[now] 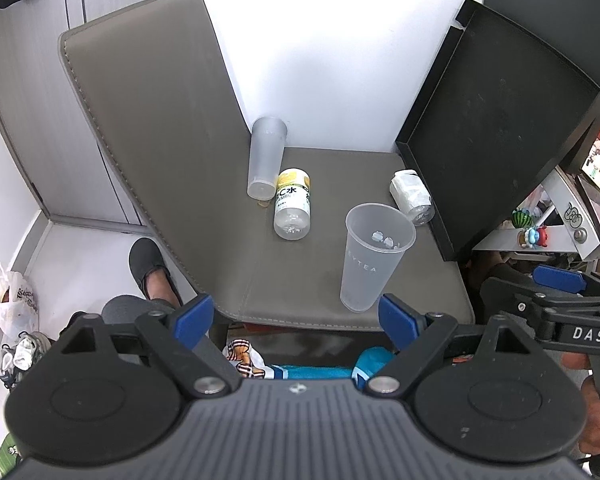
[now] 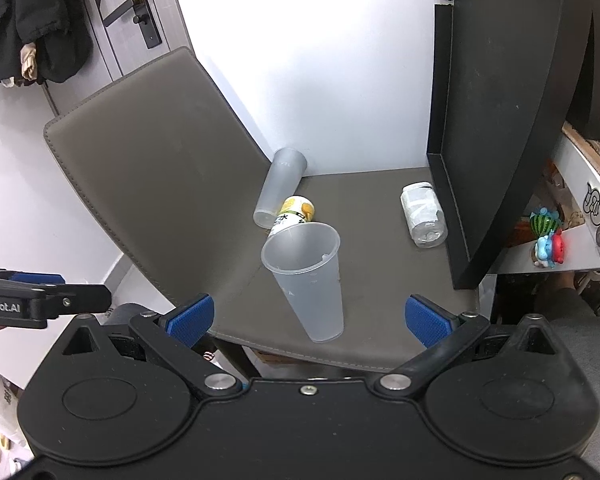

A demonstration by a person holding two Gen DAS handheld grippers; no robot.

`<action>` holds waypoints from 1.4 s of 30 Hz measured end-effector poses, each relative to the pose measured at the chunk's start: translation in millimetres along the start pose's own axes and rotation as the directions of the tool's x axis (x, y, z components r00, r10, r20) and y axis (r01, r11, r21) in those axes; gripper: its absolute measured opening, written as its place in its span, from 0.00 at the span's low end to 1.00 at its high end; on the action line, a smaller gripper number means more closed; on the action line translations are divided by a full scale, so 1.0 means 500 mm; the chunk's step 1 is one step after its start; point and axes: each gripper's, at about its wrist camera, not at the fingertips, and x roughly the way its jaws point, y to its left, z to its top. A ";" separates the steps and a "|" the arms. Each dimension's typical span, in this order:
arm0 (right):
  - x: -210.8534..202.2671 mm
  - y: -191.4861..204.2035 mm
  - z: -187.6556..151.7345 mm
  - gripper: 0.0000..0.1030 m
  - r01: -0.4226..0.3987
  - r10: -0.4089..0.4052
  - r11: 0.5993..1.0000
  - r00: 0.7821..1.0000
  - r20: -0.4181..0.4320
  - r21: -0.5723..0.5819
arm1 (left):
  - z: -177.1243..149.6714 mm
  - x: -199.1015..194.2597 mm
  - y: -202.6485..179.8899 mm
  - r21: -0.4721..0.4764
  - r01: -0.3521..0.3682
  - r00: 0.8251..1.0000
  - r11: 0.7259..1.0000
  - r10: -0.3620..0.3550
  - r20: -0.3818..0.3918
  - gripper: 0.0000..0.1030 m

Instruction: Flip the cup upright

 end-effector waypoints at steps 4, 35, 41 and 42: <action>-0.003 -0.001 0.001 1.00 -0.007 0.007 1.000 1.000 0.001 -0.001 | -0.001 0.000 0.001 -0.002 -0.001 1.000 1.000 0.001 -0.001 0.86; -0.005 -0.002 -0.007 1.00 0.016 -0.016 1.000 1.000 -0.006 -0.002 | -0.007 0.003 -0.009 -0.003 0.018 1.000 1.000 -0.018 -0.009 0.86; -0.004 -0.005 -0.007 1.00 0.017 -0.017 1.000 1.000 -0.008 0.004 | -0.008 0.004 -0.016 0.010 0.023 1.000 1.000 -0.023 -0.008 0.86; -0.004 -0.005 -0.007 1.00 0.017 -0.016 1.000 1.000 -0.008 0.004 | -0.008 0.005 -0.017 0.010 0.023 1.000 1.000 -0.023 -0.008 0.86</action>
